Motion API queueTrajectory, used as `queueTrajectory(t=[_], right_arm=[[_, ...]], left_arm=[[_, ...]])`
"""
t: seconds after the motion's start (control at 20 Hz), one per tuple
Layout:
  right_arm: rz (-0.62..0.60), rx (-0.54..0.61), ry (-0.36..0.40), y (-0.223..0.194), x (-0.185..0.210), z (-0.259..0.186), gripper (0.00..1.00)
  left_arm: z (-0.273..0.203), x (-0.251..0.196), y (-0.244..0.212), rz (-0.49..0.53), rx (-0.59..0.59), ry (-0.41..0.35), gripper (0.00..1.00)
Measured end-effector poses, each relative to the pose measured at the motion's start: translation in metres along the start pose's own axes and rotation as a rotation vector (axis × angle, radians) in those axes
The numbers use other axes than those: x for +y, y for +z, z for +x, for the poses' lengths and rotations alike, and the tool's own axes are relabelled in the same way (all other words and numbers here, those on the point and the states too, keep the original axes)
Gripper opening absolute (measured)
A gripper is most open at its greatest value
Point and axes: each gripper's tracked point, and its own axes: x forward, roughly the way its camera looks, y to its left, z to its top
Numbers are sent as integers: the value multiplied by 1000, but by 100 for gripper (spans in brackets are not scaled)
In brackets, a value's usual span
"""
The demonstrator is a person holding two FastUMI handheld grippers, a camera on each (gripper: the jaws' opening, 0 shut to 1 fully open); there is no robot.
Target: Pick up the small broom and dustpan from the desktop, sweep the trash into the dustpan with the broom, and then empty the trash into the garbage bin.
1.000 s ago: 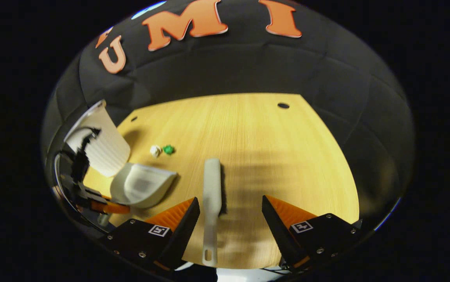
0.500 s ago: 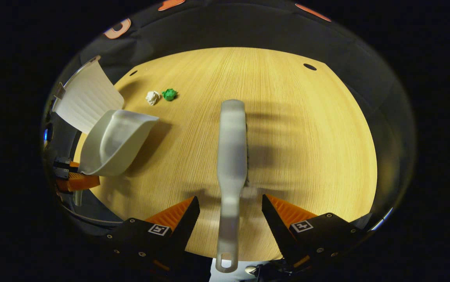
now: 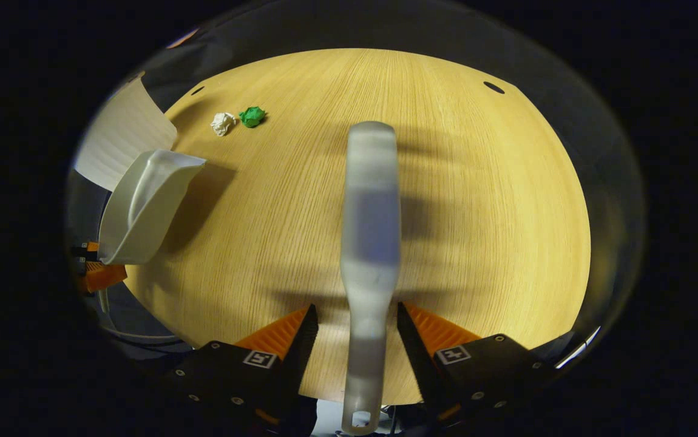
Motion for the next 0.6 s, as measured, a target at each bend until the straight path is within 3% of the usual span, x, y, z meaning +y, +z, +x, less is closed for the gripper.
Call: queueTrajectory(t=[0.05,0.1,0.15,0.2,0.4,0.6], right_arm=[[-11,-4,-12,2,-3,2,53],[-7,4,-17,2,-4,0,53],[7,11,-10,4,-4,1,26],[-6,25,3,2,-3,0,28],[-53,-11,-3,12,-7,-8,19],[-92,-82,1,51,-4,-30,18]], left_arm=[[-1,1,0,1,-3,2,32],[1,1,0,1,-3,2,32],[0,0,0,-1,-1,-3,32],[0,0,0,-1,-3,-6,32],[1,4,-2,12,-1,-8,32],[-2,12,-5,78,20,4,31]])
